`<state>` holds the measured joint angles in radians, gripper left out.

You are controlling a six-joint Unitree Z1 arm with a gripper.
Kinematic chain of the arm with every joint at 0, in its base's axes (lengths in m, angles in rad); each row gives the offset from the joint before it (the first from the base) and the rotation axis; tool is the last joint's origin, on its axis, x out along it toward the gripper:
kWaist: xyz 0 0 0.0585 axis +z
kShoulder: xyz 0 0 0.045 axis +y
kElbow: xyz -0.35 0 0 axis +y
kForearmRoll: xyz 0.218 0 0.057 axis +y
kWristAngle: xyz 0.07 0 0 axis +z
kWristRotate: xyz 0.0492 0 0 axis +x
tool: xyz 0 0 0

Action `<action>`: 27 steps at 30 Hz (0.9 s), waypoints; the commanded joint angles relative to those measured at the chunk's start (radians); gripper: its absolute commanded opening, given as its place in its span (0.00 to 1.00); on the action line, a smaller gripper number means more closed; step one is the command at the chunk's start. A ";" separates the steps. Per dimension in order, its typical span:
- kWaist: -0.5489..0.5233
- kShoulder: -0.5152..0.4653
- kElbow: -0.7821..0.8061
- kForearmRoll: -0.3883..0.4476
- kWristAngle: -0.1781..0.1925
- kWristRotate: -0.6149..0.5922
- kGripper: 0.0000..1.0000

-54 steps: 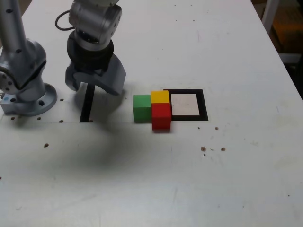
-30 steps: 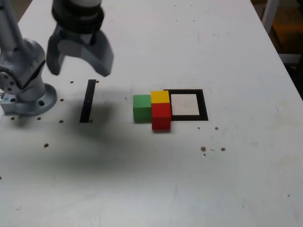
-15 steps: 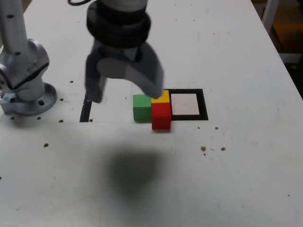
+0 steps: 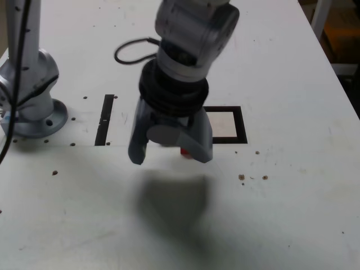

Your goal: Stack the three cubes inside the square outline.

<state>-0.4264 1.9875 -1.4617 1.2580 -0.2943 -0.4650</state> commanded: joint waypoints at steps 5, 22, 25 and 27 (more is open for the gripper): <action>0.025 0.000 0.049 -0.087 -0.006 -0.001 1.00; 0.055 0.060 0.044 -0.125 0.101 -0.002 0.98; 0.059 0.074 0.043 -0.134 0.107 0.009 0.98; 0.060 0.078 0.042 -0.134 0.116 0.012 0.97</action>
<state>-0.3683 2.0643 -1.4178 1.1241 -0.1821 -0.4539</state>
